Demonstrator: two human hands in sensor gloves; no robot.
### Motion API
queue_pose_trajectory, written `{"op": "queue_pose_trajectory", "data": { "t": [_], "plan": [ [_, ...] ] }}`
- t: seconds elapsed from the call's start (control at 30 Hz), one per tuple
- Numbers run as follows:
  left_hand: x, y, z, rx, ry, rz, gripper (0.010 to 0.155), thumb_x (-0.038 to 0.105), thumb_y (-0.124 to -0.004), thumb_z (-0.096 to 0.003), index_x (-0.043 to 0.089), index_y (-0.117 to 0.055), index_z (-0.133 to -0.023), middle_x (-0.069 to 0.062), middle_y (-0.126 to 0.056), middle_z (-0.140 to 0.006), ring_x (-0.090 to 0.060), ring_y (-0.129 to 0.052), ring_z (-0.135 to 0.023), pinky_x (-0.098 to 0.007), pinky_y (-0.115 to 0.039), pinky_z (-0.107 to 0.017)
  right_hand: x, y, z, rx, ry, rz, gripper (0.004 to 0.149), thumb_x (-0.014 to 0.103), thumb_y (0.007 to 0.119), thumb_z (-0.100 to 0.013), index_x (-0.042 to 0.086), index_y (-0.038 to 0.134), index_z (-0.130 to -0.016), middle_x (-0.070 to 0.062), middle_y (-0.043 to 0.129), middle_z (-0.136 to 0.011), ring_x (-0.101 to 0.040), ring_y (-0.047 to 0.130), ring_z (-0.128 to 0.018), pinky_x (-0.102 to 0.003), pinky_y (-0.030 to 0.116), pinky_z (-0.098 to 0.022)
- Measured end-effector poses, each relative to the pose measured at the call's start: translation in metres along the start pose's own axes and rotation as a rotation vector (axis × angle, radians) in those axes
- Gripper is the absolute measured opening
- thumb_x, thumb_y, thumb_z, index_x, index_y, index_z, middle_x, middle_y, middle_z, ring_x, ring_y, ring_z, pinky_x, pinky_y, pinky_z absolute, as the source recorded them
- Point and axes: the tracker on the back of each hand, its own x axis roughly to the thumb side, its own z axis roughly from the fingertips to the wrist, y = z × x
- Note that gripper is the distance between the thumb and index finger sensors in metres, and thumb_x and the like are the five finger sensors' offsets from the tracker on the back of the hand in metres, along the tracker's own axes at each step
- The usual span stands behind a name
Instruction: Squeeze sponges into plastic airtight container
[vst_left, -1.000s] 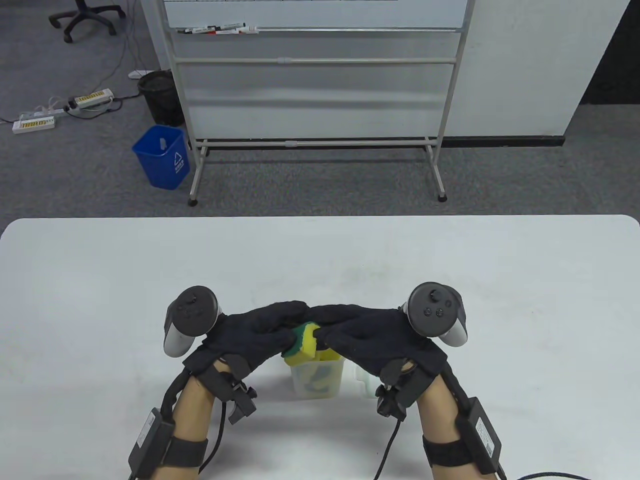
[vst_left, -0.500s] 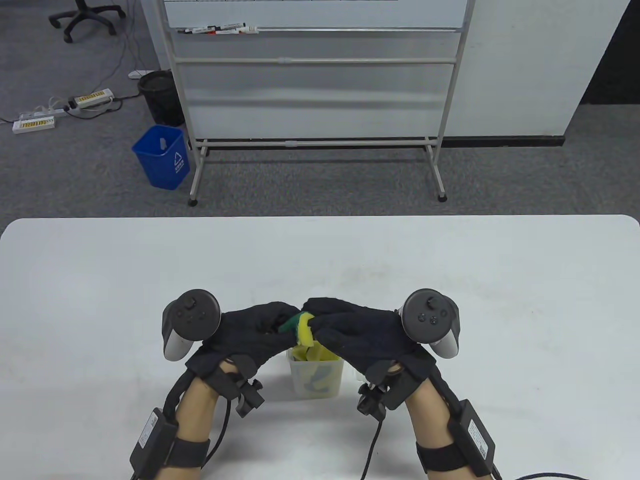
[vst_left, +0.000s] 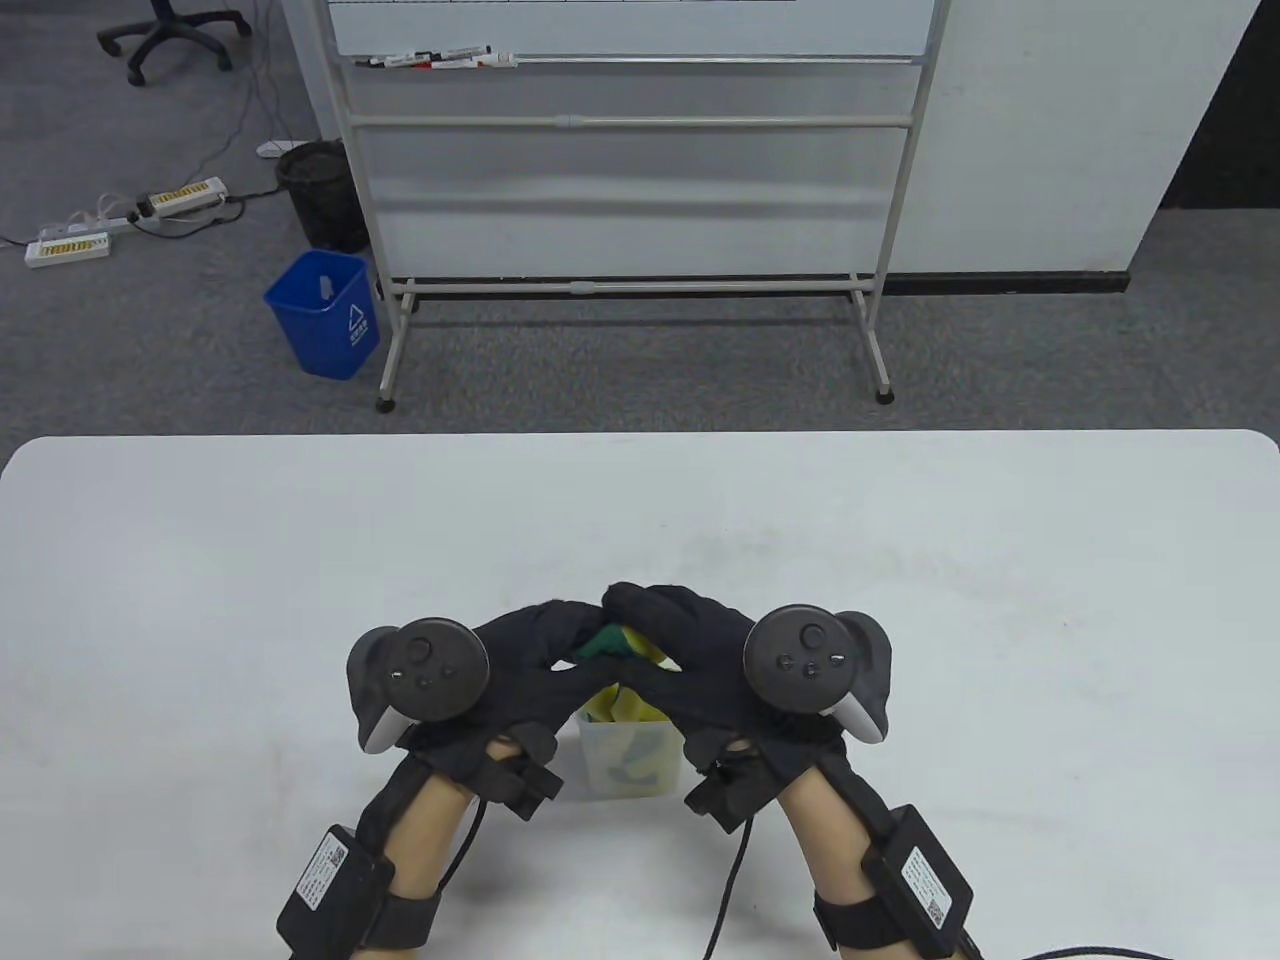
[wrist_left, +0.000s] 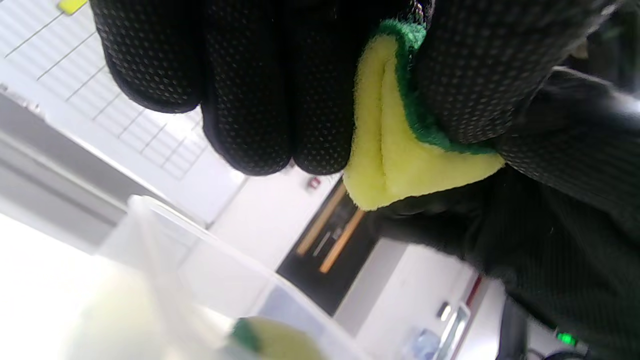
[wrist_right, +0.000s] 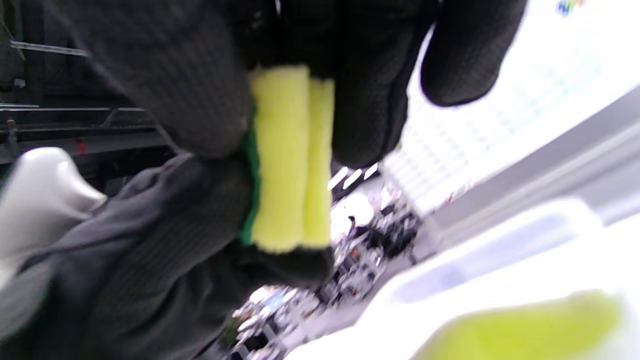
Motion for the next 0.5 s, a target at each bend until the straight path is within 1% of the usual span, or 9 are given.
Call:
{"op": "queue_pose_trajectory", "data": {
  "t": [0.03,0.07,0.1,0.13,0.17,0.23,0.3,0.43,0.5],
  "plan": [
    [0.0,-0.002,-0.001,-0.029,0.008,0.001,0.059,0.053,-0.085,-0.042,0.023,-0.076,-0.092,-0.003,-0.095,-0.088,-0.029,-0.095,-0.08,-0.055,-0.078,-0.064,0.0,0.0,0.0,-0.016,-0.01,0.029,0.056,0.035,0.094,-0.041,0.026,0.083,-0.095,-0.004,0.093,-0.087,-0.027,0.1,-0.069,-0.056,0.072,-0.065],
    [-0.001,-0.004,-0.001,-0.094,0.035,-0.008,0.066,0.053,-0.084,-0.0428,0.022,-0.069,-0.099,-0.007,-0.086,-0.098,-0.034,-0.085,-0.091,-0.058,-0.073,-0.067,0.001,0.002,0.001,-0.055,-0.012,0.11,0.055,0.033,0.095,-0.039,0.026,0.085,-0.093,-0.004,0.094,-0.084,-0.026,0.1,-0.067,-0.056,0.072,-0.065],
    [-0.003,-0.007,-0.002,-0.162,0.043,-0.032,0.076,0.057,-0.084,-0.0426,0.022,-0.059,-0.105,-0.009,-0.073,-0.109,-0.038,-0.072,-0.101,-0.062,-0.067,-0.071,0.001,0.003,0.002,-0.076,-0.022,0.171,0.055,0.033,0.096,-0.039,0.026,0.085,-0.092,-0.004,0.094,-0.083,-0.026,0.1,-0.066,-0.055,0.072,-0.065],
    [-0.005,-0.009,-0.002,-0.226,0.041,-0.053,0.082,0.06,-0.082,-0.0432,0.023,-0.05,-0.11,-0.01,-0.06,-0.117,-0.041,-0.059,-0.108,-0.066,-0.06,-0.074,0.001,0.004,0.002,-0.089,-0.032,0.214,0.054,0.033,0.096,-0.038,0.027,0.085,-0.091,-0.002,0.094,-0.082,-0.025,0.1,-0.066,-0.055,0.073,-0.065],
    [-0.006,-0.01,-0.002,-0.275,0.05,-0.071,0.088,0.063,-0.081,-0.0433,0.023,-0.042,-0.112,-0.011,-0.049,-0.121,-0.043,-0.05,-0.111,-0.068,-0.055,-0.075,0.001,0.006,0.002,-0.104,-0.038,0.257,0.053,0.033,0.096,-0.038,0.028,0.086,-0.089,-0.002,0.094,-0.081,-0.024,0.1,-0.066,-0.055,0.072,-0.065],
    [-0.011,-0.015,-0.003,-0.358,0.077,-0.089,0.093,0.065,-0.081,-0.0428,0.024,-0.035,-0.113,-0.011,-0.035,-0.125,-0.044,-0.036,-0.114,-0.071,-0.047,-0.076,-0.001,0.01,0.0,-0.121,-0.049,0.318,0.052,0.032,0.097,-0.037,0.029,0.086,-0.087,0.0,0.093,-0.081,-0.024,0.099,-0.067,-0.055,0.072,-0.066],
    [-0.015,-0.02,-0.004,-0.427,0.087,-0.108,0.096,0.066,-0.08,-0.0426,0.025,-0.03,-0.113,-0.01,-0.03,-0.125,-0.043,-0.032,-0.114,-0.071,-0.045,-0.077,-0.003,0.016,-0.001,-0.107,-0.07,0.346,0.05,0.031,0.098,-0.036,0.031,0.087,-0.085,0.001,0.093,-0.08,-0.024,0.098,-0.067,-0.054,0.072,-0.066],
    [-0.021,-0.027,-0.004,-0.488,0.111,-0.104,0.099,0.067,-0.081,-0.0425,0.025,-0.026,-0.113,-0.01,-0.025,-0.125,-0.042,-0.028,-0.115,-0.071,-0.042,-0.078,-0.006,0.024,-0.005,-0.065,-0.084,0.365,0.049,0.03,0.099,-0.035,0.032,0.089,-0.082,0.002,0.094,-0.078,-0.023,0.099,-0.067,-0.054,0.072,-0.066],
    [-0.023,-0.028,-0.004,-0.493,0.123,-0.109,0.099,0.066,-0.081,-0.0427,0.024,-0.025,-0.113,-0.01,-0.026,-0.125,-0.042,-0.029,-0.115,-0.071,-0.043,-0.078,-0.007,0.026,-0.006,-0.061,-0.084,0.373,0.048,0.029,0.1,-0.034,0.033,0.09,-0.081,0.003,0.095,-0.078,-0.024,0.099,-0.067,-0.054,0.073,-0.066]
  ]
}}
